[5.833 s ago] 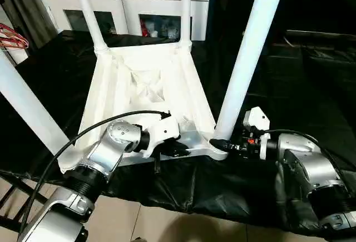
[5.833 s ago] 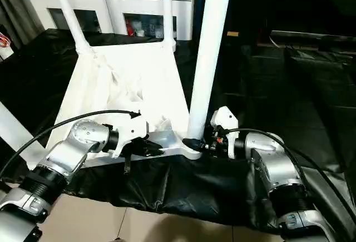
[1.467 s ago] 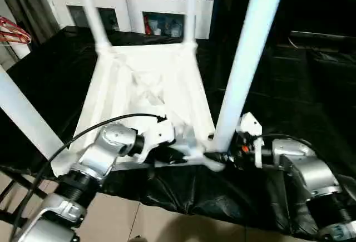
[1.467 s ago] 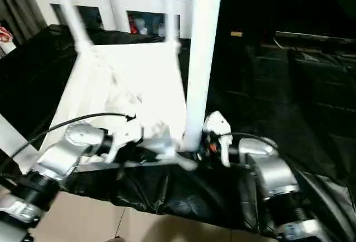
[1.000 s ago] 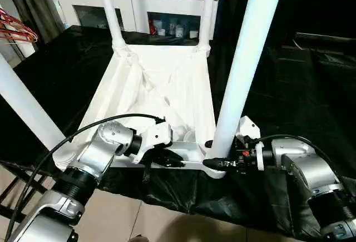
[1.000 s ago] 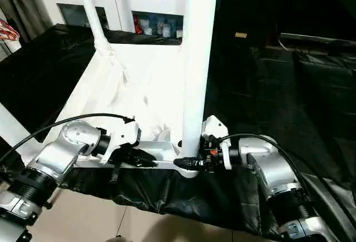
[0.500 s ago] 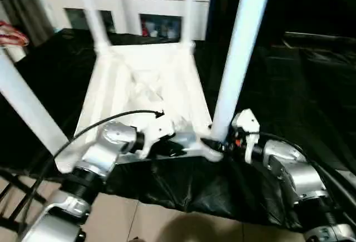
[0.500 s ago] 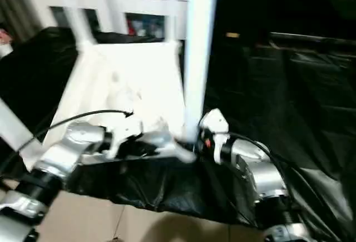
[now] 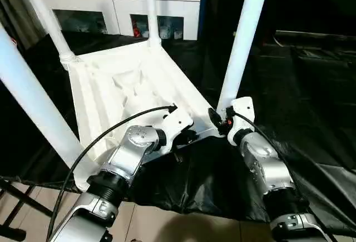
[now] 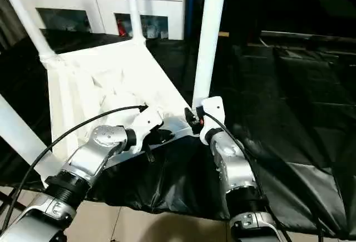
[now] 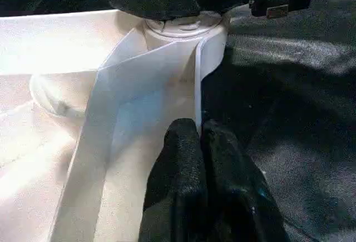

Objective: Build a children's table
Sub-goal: Rotate leg to tighten

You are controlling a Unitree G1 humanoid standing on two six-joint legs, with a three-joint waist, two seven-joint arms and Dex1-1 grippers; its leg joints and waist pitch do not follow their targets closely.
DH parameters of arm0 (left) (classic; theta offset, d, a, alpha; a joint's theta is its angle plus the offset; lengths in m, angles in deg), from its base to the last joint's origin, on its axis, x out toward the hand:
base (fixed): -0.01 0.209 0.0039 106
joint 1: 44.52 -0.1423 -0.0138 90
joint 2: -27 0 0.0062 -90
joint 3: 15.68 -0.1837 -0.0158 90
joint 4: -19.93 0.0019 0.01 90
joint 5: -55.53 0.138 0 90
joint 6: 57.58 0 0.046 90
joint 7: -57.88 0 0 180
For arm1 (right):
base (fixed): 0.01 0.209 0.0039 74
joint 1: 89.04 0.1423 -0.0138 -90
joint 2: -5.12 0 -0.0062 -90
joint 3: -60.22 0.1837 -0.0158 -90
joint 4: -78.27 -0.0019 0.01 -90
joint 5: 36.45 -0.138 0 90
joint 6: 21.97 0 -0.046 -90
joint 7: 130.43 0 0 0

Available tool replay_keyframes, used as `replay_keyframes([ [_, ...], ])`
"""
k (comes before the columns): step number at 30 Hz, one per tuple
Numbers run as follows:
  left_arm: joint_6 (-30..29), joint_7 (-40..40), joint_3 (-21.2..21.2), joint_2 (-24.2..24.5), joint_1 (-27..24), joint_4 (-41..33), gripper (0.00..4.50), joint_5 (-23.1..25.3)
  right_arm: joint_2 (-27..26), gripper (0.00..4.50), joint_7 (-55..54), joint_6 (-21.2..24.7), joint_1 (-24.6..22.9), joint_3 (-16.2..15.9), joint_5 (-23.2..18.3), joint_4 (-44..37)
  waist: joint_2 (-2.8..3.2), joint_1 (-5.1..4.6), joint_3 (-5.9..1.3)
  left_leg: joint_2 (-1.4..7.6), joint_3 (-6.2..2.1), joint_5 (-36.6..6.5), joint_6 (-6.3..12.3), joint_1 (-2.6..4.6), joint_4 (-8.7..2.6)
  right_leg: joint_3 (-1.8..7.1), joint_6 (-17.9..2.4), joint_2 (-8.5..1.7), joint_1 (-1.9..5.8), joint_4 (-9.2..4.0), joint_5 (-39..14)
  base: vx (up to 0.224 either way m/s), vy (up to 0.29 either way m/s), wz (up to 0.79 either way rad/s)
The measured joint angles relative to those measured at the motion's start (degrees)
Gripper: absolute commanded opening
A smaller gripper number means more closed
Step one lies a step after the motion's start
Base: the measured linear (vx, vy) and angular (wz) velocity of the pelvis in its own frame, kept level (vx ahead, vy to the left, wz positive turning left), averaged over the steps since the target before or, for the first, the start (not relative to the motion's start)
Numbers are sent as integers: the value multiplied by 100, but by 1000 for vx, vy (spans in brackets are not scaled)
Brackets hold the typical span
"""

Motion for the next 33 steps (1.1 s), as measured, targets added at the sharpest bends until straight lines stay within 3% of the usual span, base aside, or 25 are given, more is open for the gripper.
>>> replay_keyframes([
  [5,88,135,-2,81,0,-2,0,-2,43,305,379,-12,-39,27,-66,-51,1,-9,1,1,-1,0,0,0,-7,0,1,3,-5,-1,-1,0,0,0],
  [12,196,765,-82,377,-8,-115,0,-193,781,305,2000,82,-139,-206,-353,-252,14,37,10,0,4,-2,2,-18,-13,-4,1,3,-8,-13,-6,0,0,0],
  [21,406,1594,-174,780,-13,-170,0,-348,1602,305,3817,309,-177,-667,-565,-545,25,183,15,1,7,-1,3,-21,-7,-10,-1,-2,-5,-13,-7,0,0,0],
  [25,546,2063,-245,1035,-17,-182,0,-448,1843,257,4508,435,-172,-861,-666,-672,23,237,16,2,9,-1,4,-21,-3,-9,-1,-3,-4,-9,-7,0,0,0],
  [33,833,2651,-294,1389,18,-82,0,-532,2010,214,5245,633,-133,-1153,-803,-850,19,346,16,3,13,-1,4,-15,3,-5,-1,-5,-5,0,-7,0,0,0],
])
